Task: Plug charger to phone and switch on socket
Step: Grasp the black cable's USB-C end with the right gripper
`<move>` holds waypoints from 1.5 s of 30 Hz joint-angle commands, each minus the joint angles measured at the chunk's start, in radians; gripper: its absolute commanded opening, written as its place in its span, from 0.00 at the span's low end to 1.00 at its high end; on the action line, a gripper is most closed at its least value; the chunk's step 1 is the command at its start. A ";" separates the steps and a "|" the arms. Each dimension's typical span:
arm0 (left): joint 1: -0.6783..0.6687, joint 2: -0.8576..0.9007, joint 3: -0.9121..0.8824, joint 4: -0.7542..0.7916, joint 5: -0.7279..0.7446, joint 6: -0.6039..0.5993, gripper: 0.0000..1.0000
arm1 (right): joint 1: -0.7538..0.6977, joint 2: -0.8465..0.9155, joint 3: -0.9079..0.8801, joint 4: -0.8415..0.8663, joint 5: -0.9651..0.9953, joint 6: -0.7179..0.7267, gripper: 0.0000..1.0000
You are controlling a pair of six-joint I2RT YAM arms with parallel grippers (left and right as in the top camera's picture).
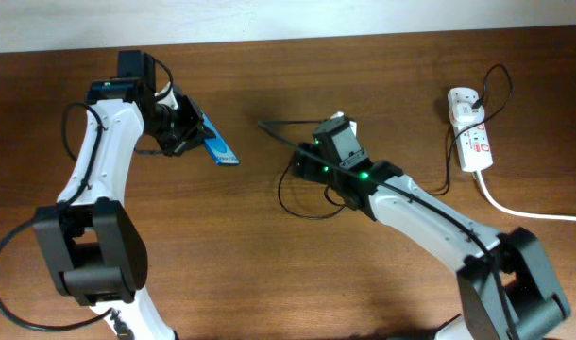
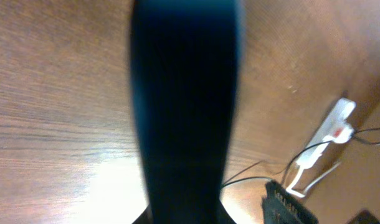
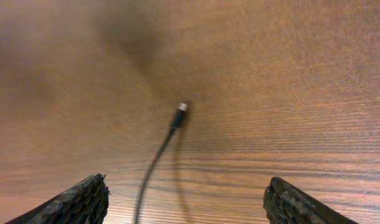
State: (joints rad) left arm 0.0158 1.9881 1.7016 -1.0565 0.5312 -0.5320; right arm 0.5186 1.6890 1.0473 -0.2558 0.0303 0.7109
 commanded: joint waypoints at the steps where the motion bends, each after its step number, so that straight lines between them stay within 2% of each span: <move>1: 0.001 -0.008 0.006 -0.092 -0.183 0.082 0.06 | 0.032 0.050 0.109 -0.092 0.020 -0.063 0.82; 2: 0.006 -0.008 0.006 -0.101 -0.184 0.082 0.06 | 0.042 0.065 0.127 -0.094 0.023 -0.045 0.80; 4: 0.015 -0.008 0.006 -0.114 -0.182 0.086 0.06 | 0.045 0.124 0.136 -0.063 -0.019 0.124 0.76; 5: 0.018 -0.008 0.006 -0.132 -0.180 0.092 0.06 | 0.039 0.151 0.136 -0.014 -0.122 0.204 0.69; 7: 0.029 -0.008 0.006 -0.157 -0.180 0.133 0.06 | 0.029 0.190 0.135 -0.002 -0.229 0.457 0.59; 10: 0.039 -0.008 0.006 -0.167 -0.180 0.138 0.08 | 0.029 0.246 0.135 0.036 -0.282 0.573 0.58; 11: 0.039 -0.008 0.006 -0.168 -0.180 0.138 0.08 | 0.021 0.292 0.135 0.037 -0.312 0.660 0.52; 15: 0.039 -0.008 0.006 -0.171 -0.180 0.138 0.07 | -0.034 0.339 0.135 0.063 -0.315 0.671 0.43; 17: 0.039 -0.008 0.006 -0.169 -0.180 0.138 0.07 | -0.042 0.355 0.135 0.075 -0.324 0.671 0.34; 20: 0.039 -0.008 0.006 -0.169 -0.180 0.138 0.07 | -0.035 0.389 0.135 0.118 -0.380 0.671 0.33; 21: 0.039 -0.008 0.006 -0.169 -0.180 0.138 0.07 | -0.032 0.394 0.135 0.119 -0.397 0.671 0.30; 23: 0.039 -0.008 0.006 -0.169 -0.180 0.138 0.07 | -0.029 0.394 0.135 0.109 -0.399 0.654 0.22; 25: 0.039 -0.008 0.006 -0.167 -0.180 0.137 0.00 | -0.026 0.394 0.134 0.049 -0.401 0.593 0.06; 27: 0.039 -0.008 0.006 -0.160 -0.180 0.136 0.00 | -0.033 0.388 0.135 0.070 -0.389 0.443 0.04; 29: 0.039 -0.008 0.006 -0.166 -0.136 0.031 0.00 | -0.055 0.313 0.135 0.072 -0.421 0.261 0.04; 30: 0.037 -0.008 0.006 -0.141 -0.040 0.068 0.00 | -0.061 0.244 0.135 0.043 -0.448 0.196 0.04; 31: 0.037 -0.008 0.006 -0.103 0.100 0.166 0.00 | -0.066 0.173 0.135 -0.007 -0.467 0.139 0.04; 32: 0.037 -0.008 0.006 -0.051 0.310 0.251 0.00 | -0.069 0.026 0.135 -0.135 -0.491 0.038 0.04; 33: 0.037 -0.008 0.006 -0.017 0.375 0.251 0.00 | -0.069 -0.061 0.135 -0.211 -0.491 -0.024 0.04; 34: 0.037 -0.008 0.006 0.089 0.531 0.277 0.00 | -0.067 -0.256 0.135 -0.365 -0.491 -0.117 0.04; 36: 0.021 -0.008 0.006 0.278 0.748 0.270 0.00 | -0.060 -0.481 0.126 -0.505 -0.489 -0.211 0.04; 38: -0.051 -0.008 0.006 0.435 0.890 0.195 0.00 | 0.026 -0.626 0.047 -0.463 -0.506 -0.230 0.04; 39: -0.108 -0.008 0.006 0.526 1.021 0.188 0.00 | 0.105 -0.652 0.001 -0.372 -0.612 -0.331 0.04; 40: -0.140 -0.008 0.006 0.570 1.043 0.177 0.00 | 0.169 -0.647 -0.016 -0.306 -0.699 -0.397 0.04; 41: -0.173 -0.008 0.006 0.605 1.043 0.178 0.00 | 0.222 -0.623 -0.017 -0.293 -0.703 -0.435 0.04; 43: -0.178 -0.008 0.006 0.615 1.043 0.178 0.00 | 0.232 -0.563 -0.017 -0.263 -0.697 -0.433 0.04; 45: -0.154 -0.008 0.006 0.628 1.044 0.181 0.00 | 0.232 -0.526 -0.017 -0.104 -0.732 -0.359 0.04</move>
State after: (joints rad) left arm -0.1764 1.9900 1.6928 -0.4446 1.5162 -0.3485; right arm 0.7471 1.1362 1.0302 -0.4713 -0.6434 0.3187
